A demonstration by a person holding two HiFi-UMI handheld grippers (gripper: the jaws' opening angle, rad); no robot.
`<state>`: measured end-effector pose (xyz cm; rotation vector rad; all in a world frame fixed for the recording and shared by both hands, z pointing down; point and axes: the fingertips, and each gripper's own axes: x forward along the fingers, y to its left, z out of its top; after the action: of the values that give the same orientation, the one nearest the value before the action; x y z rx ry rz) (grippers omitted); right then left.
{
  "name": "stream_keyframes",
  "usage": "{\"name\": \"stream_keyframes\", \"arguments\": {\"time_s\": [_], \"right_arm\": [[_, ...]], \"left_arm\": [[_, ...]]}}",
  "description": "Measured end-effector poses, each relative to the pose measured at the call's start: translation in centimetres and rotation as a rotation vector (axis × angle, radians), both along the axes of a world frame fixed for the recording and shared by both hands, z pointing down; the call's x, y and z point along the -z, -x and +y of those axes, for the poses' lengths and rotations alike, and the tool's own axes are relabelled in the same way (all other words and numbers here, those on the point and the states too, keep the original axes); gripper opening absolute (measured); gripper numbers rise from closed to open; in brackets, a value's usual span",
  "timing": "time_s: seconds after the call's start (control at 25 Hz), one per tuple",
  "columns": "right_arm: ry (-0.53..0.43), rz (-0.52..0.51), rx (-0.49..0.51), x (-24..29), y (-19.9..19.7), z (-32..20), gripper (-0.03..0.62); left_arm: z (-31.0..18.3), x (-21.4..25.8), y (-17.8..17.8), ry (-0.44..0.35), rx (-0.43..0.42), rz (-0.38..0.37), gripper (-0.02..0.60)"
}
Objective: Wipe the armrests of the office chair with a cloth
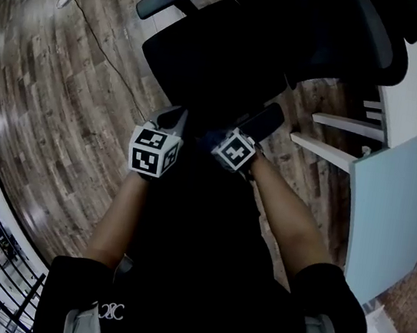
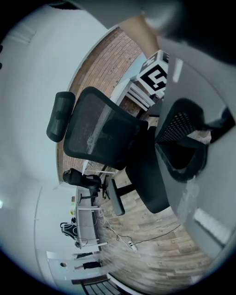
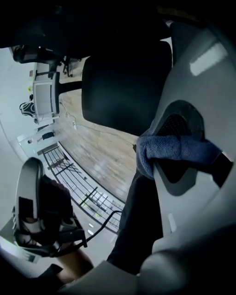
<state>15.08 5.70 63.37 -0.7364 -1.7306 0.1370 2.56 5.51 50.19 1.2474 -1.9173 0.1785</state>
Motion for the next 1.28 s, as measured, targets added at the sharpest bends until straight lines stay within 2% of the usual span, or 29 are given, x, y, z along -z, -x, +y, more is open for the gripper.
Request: {"name": "stream_keyframes", "arguments": {"time_s": [0.16,0.28,0.44,0.68,0.76,1.0,1.12,1.28], "right_arm": [[0.082,0.060,0.085,0.9,-2.1,-0.9,0.092],[0.090,0.074,0.071,2.1,-1.1,-3.7,0.092],[0.004,0.044,0.113,3.8,2.2,-9.4,0.092],[-0.175,0.050,0.352,3.2,7.1,-15.5,0.092],[-0.191,0.111,0.434,2.1,7.7,-16.0,0.092],[-0.142,0.407,0.644,-1.9,7.4,-16.1,0.091],[-0.117,0.571,0.761,-3.6,5.8,-16.0,0.089],[-0.089,0.727,0.895,-5.9,3.1,-16.0,0.089]], "left_arm": [[-0.2,-0.6,-0.6,-0.015,-0.013,0.033,0.006],[-1.2,-1.3,0.2,-0.014,-0.031,0.052,0.006],[-3.1,-2.1,1.4,-0.028,-0.070,0.078,0.006],[-3.9,-3.7,3.0,-0.025,-0.130,0.106,0.006],[-3.6,-3.9,3.5,-0.024,-0.139,0.101,0.006],[-3.1,-5.8,3.7,-0.013,-0.140,0.131,0.006],[-2.7,-6.9,3.3,-0.002,-0.143,0.143,0.006],[-1.6,-8.6,2.6,0.018,-0.105,0.185,0.006]]}}
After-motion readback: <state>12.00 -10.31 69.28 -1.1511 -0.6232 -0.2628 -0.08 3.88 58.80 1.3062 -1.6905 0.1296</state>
